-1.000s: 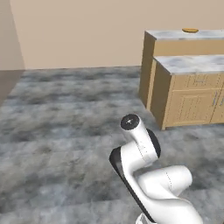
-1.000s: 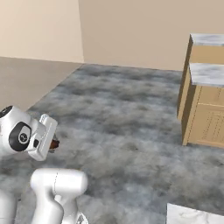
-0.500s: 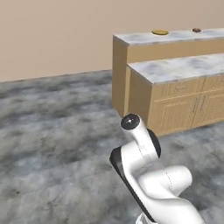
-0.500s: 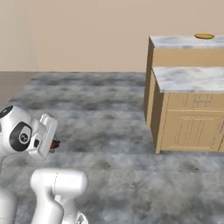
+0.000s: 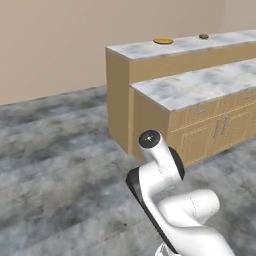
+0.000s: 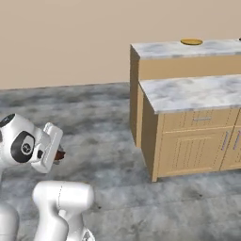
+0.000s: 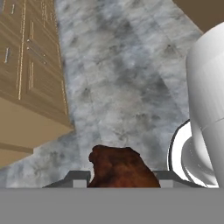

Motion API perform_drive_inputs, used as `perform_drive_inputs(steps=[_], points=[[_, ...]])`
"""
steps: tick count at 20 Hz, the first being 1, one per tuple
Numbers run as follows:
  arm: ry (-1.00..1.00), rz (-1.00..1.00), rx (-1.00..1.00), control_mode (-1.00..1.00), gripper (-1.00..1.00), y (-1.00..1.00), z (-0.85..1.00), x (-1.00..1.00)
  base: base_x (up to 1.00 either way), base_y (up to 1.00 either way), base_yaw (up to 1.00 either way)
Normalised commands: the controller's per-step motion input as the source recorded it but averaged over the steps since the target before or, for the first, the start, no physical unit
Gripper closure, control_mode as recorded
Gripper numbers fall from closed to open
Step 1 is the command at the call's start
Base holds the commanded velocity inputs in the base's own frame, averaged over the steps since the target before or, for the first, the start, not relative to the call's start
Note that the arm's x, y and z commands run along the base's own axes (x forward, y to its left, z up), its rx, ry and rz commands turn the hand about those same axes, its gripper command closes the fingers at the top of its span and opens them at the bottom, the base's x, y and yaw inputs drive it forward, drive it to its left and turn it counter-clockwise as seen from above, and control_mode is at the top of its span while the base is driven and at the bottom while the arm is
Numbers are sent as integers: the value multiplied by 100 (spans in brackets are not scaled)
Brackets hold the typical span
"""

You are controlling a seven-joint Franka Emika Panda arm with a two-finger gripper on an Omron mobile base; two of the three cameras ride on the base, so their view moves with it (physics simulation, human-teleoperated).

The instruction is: Take the chicken drumsticks from the pan and place one on each plate on the dining counter.

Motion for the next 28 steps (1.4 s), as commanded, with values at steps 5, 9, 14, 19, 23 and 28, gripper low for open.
perform_drive_inputs(steps=[5,9,14,19,23,28], points=[[0,0,0,100,100,0,0,0,100,82,-35],[0,0,0,100,100,0,0,0,100,97,-38],[0,0,0,100,100,0,0,0,100,100,-42],[0,0,0,100,100,0,0,0,100,100,-45],[0,0,0,100,100,0,0,0,100,100,-44],[0,0,0,100,100,0,0,0,100,100,-39]])
